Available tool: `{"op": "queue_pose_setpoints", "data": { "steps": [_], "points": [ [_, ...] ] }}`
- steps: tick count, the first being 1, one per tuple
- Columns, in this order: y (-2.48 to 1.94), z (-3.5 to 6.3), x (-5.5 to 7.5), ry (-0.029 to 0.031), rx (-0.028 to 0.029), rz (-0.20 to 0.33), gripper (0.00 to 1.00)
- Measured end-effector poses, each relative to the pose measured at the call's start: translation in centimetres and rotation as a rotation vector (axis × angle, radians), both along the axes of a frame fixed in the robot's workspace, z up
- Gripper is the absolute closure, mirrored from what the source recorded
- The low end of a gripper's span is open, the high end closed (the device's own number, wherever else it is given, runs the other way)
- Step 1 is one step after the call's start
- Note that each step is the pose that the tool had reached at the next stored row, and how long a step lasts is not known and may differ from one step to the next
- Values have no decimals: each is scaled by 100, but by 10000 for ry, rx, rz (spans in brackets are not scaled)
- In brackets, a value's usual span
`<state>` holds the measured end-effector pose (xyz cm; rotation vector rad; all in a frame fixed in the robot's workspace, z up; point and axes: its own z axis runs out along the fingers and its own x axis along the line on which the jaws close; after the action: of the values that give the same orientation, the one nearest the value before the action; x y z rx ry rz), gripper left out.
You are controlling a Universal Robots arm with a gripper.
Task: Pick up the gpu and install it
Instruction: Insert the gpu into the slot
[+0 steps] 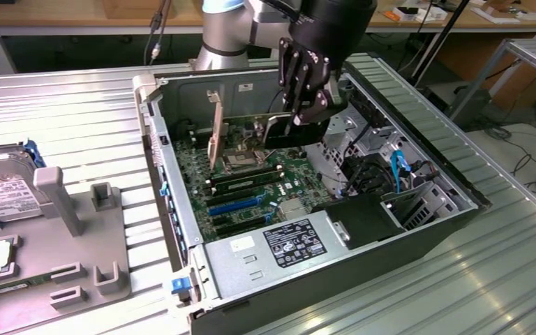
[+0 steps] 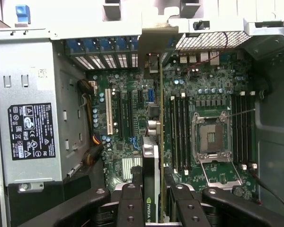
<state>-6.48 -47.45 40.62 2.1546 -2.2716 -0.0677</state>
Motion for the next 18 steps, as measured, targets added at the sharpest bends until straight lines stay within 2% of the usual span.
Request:
{"op": "queue_pose_setpoints", "data": {
  "steps": [18],
  "points": [
    [0, -58, 0, -8, 0, -12, 73]
  ]
}}
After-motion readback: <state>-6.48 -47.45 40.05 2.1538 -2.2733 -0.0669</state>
